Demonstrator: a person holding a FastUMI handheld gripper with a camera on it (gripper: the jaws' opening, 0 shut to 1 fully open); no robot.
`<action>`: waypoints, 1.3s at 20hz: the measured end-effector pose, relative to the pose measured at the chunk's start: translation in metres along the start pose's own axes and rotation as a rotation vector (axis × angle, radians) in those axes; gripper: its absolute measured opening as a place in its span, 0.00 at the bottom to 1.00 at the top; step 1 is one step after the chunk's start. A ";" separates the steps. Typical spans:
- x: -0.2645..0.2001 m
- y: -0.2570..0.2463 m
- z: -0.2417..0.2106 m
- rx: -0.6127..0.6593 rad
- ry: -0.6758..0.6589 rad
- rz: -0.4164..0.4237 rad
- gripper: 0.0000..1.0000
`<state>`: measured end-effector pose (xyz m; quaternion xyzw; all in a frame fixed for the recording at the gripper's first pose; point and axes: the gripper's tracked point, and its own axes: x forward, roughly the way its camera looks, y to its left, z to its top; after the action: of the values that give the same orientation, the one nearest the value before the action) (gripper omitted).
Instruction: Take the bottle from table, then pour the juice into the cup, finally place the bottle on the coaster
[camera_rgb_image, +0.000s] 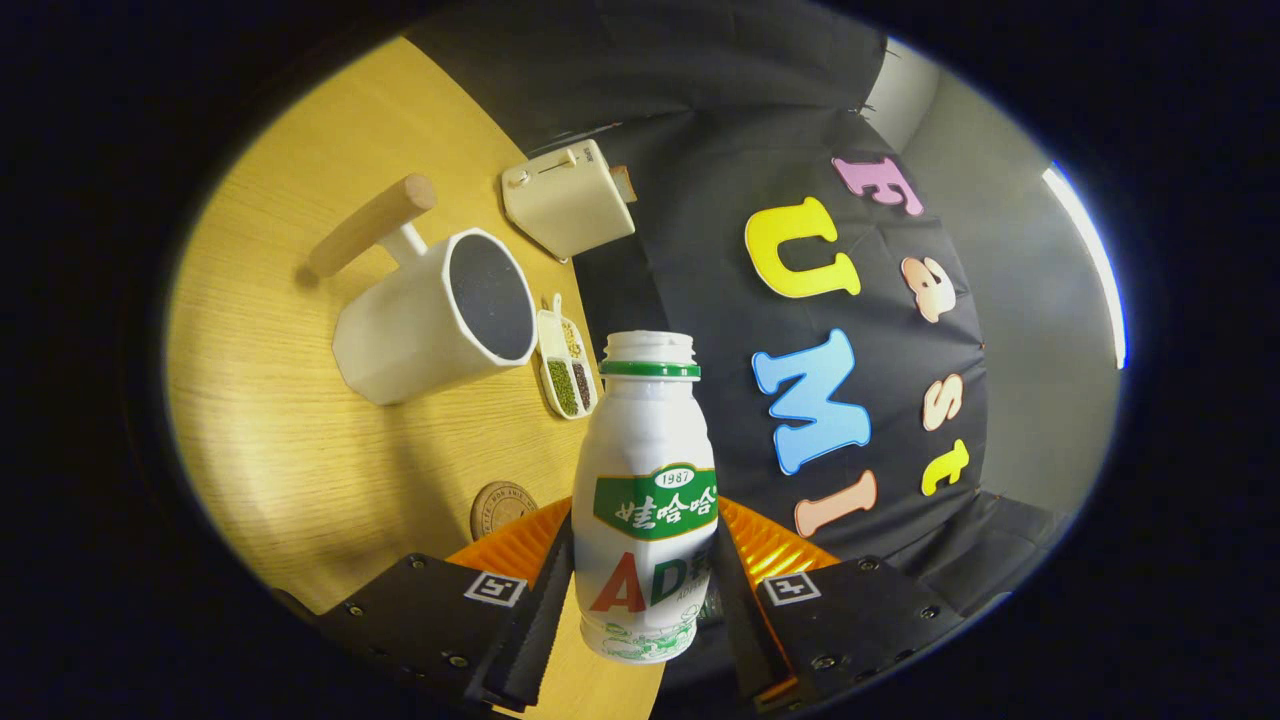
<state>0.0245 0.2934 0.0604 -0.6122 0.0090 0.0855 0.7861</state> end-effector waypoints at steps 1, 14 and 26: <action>0.001 -0.001 0.000 -0.017 -0.001 -0.005 0.71; 0.009 -0.001 0.012 -0.162 -0.010 -0.029 0.71; 0.009 -0.004 0.019 -0.268 -0.005 -0.033 0.71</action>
<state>0.0325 0.3118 0.0674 -0.7115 -0.0145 0.0746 0.6986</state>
